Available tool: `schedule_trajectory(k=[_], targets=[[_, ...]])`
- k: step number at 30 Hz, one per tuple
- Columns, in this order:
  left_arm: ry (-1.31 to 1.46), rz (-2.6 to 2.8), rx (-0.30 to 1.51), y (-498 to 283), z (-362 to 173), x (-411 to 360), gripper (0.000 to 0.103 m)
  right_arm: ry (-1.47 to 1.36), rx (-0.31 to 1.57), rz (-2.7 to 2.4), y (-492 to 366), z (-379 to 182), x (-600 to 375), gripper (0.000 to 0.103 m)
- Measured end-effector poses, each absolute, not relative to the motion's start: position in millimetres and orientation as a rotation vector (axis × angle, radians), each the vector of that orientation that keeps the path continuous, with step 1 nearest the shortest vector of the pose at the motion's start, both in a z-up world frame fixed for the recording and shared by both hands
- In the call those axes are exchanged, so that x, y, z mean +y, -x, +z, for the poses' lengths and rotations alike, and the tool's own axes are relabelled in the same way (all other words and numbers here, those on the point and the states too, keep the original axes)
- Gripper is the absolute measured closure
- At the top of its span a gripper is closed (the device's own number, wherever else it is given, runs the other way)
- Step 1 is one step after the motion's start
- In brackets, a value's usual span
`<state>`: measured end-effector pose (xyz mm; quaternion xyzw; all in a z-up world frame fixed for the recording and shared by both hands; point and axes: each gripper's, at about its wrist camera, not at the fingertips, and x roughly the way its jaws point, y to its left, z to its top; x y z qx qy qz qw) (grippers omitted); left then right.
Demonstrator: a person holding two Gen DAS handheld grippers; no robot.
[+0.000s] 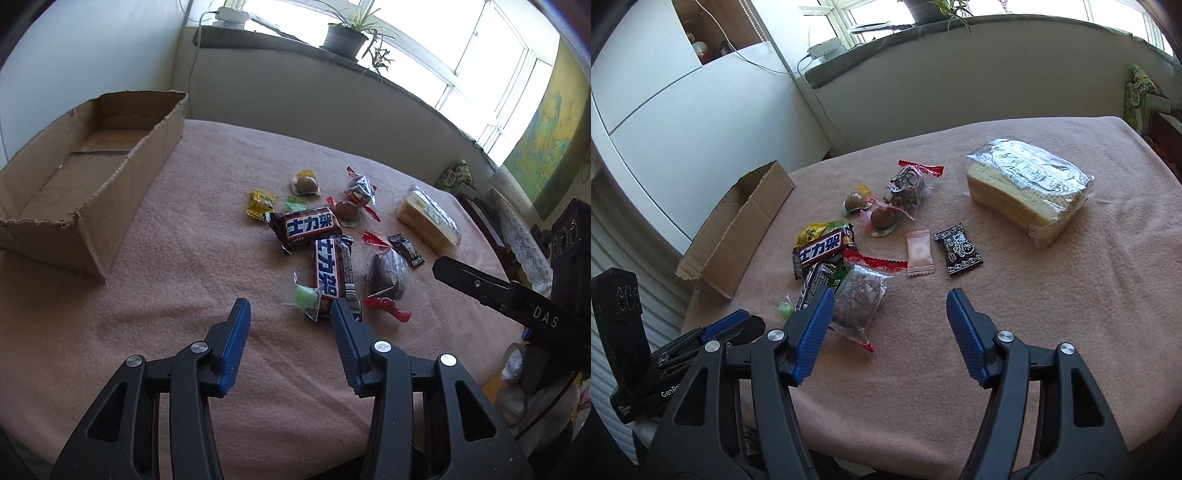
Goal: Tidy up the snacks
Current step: 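Move right tool to the clear brown-snack bag while left tool approaches the green candy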
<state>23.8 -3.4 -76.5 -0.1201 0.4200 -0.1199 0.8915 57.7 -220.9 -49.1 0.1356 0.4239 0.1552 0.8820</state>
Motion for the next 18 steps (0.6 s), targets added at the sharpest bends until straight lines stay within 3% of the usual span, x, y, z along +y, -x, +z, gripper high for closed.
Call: schedule_trajectory(k=[18], targets=[[0.199, -0.271, 0.904, -48.2, -92.8, -14.1, 0.068, -0.284, 0.983, 0.369, -85.8, -78.7, -188.2, 0.045]])
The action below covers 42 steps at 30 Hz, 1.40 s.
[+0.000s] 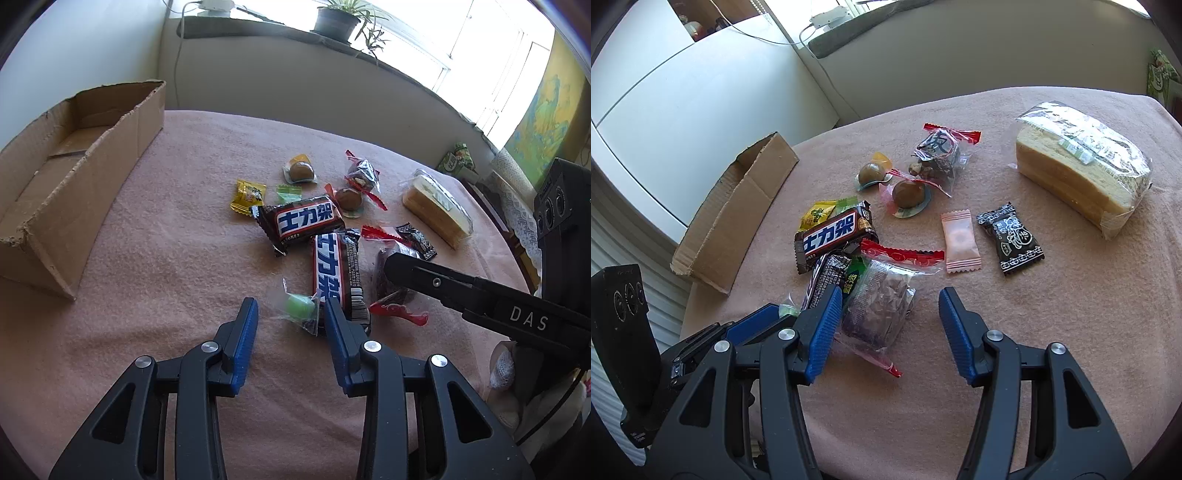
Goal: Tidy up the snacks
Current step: 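Move right tool to the clear brown-snack bag while left tool approaches the green candy, then close right tool on the brown-snack bag while left tool closes on the green candy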
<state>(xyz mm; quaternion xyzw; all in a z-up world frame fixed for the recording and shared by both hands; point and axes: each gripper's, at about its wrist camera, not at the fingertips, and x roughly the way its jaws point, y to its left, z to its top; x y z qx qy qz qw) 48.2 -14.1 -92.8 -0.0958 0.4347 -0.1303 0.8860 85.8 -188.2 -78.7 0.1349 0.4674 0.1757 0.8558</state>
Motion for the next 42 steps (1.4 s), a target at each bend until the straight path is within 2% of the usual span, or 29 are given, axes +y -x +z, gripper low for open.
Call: schedule_trajectory(k=[8, 11, 15, 16, 21, 31, 33, 42], targets=[[0.207, -0.277, 0.903, -52.7, -95.1, -12.9, 0.068, -0.256, 1.002, 0.377, -93.7, -86.4, -180.0, 0.045], [0.195, -0.284, 0.903, -52.9, -94.7, -13.0, 0.068, -0.251, 1.004, 0.387, -92.8, -86.5, -179.9, 0.057], [0.165, -0.291, 0.896, -54.7, -93.7, -19.0, 0.068, -0.270, 1.005, 0.400, -90.0, -86.6, -184.6, 0.062], [0.150, -0.286, 0.889, -54.3, -93.0, -20.8, 0.073, -0.273, 1.005, 0.401, -89.3, -86.5, -185.5, 0.062], [0.132, -0.285, 0.872, -53.6, -94.2, -23.6, 0.082, -0.267, 0.998, 0.404, -87.2, -84.3, -186.2, 0.063], [0.163, -0.278, 0.862, -53.0, -94.9, -17.3, 0.082, -0.303, 0.982, 0.406, -82.3, -80.0, -195.7, 0.066], [0.139, -0.267, 0.865, -54.3, -96.0, -19.2, 0.073, -0.308, 0.977, 0.405, -81.5, -78.1, -199.0, 0.066], [0.112, -0.259, 0.859, -59.5, -98.3, -23.0, 0.072, -0.291, 0.994, 0.400, -86.9, -85.0, -193.0, 0.066]])
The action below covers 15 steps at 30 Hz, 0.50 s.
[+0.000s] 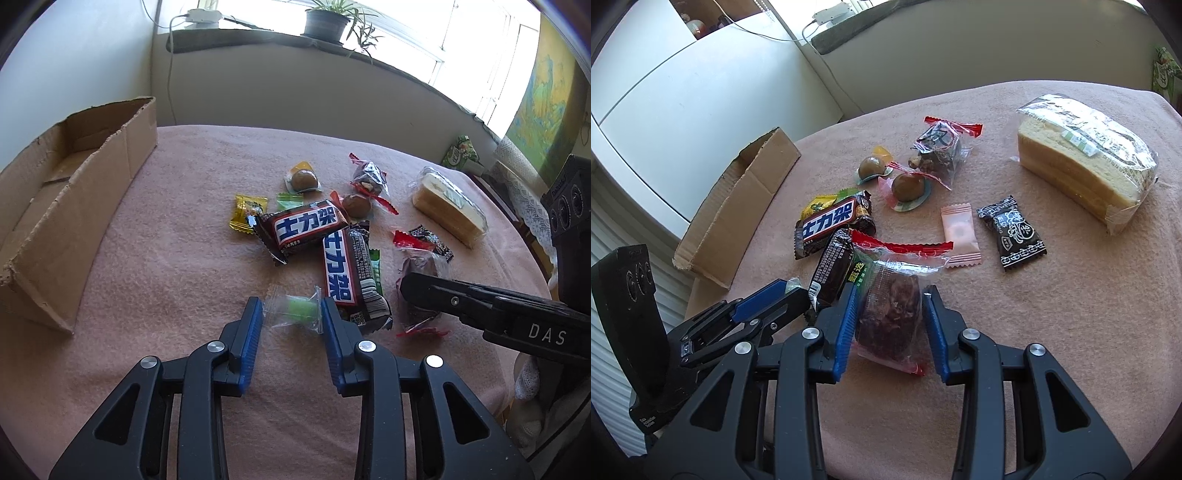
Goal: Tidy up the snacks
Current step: 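Close right tool on the brown-snack bag while left tool closes on the green candy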
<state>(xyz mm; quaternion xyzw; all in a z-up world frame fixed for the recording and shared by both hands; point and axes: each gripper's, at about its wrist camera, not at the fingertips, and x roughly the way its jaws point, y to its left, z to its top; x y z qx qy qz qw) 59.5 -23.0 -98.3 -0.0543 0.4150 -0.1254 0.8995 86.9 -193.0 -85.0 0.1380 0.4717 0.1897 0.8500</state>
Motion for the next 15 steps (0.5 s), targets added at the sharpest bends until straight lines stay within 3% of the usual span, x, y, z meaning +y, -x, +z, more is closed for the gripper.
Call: schedule_trajectory(k=[4, 15], targets=[[0.135, -0.262, 0.844, -57.0, -96.9, -19.4, 0.083, -0.271, 0.988, 0.397, -88.0, -83.2, -188.5, 0.066], [0.191, -0.247, 0.809, -50.7, -83.8, -3.3, 0.083, -0.280, 0.946, 0.382, -80.7, -67.4, -197.1, 0.067]])
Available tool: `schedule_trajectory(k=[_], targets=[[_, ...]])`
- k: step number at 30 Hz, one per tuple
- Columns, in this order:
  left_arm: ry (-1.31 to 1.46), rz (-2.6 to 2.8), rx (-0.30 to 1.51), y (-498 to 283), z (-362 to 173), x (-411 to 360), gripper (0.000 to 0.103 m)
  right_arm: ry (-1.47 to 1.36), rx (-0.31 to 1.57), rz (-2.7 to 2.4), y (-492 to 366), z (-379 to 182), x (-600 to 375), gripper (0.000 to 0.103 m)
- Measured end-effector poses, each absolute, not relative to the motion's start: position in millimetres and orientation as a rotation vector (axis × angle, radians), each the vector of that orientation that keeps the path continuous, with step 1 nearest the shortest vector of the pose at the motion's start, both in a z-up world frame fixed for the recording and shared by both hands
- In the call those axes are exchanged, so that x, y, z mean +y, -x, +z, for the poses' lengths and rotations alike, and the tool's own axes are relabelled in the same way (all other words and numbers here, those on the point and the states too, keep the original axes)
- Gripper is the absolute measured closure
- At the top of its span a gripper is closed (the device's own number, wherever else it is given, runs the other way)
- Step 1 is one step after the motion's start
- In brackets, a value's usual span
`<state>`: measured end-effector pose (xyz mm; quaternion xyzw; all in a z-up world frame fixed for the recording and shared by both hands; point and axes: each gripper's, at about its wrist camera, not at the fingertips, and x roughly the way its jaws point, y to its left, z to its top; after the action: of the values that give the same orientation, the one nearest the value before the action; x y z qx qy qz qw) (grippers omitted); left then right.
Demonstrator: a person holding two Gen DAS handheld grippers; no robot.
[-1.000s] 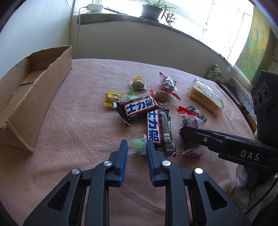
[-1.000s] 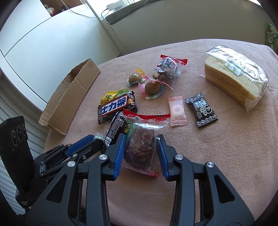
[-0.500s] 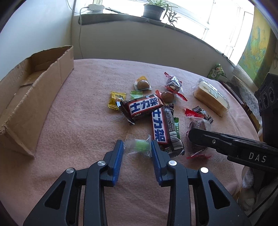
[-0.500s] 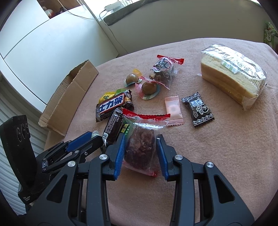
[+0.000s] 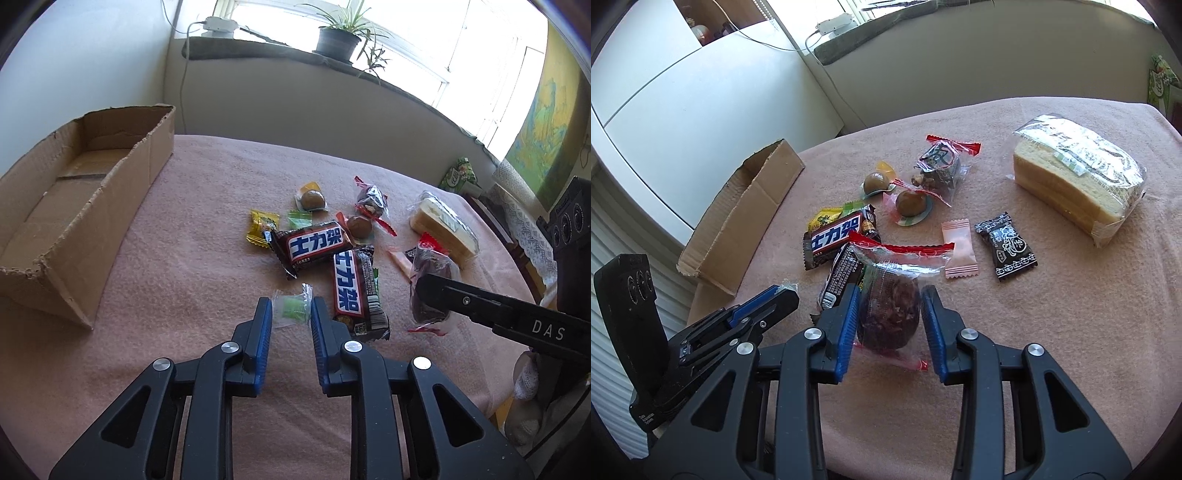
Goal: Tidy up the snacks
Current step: 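Close right tool on the brown-snack bag while left tool closes on the green candy, then carry both snacks into the cardboard box and open both tools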
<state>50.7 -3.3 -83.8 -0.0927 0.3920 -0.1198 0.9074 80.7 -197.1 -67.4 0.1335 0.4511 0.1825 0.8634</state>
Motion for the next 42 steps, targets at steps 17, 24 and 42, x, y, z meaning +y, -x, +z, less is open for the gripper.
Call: schedule_trajectory(k=[17, 24, 42], targets=[[0.234, -0.121, 0.659, -35.2, -35.7, 66.2, 0.083, -0.171, 0.861, 0.485, -88.5, -23.6, -136.8, 0.067], [0.255, -0.029, 0.630, -31.4, -30.2, 107.5, 0.083, -0.130, 0.830, 0.555, -101.1, -8.6, -95.8, 0.067], [0.277, 0.085, 0.634, -38.7, -35.8, 165.3, 0.083, -0.036, 0.841, 0.701, -137.4, -3.3, 9.2, 0.067]])
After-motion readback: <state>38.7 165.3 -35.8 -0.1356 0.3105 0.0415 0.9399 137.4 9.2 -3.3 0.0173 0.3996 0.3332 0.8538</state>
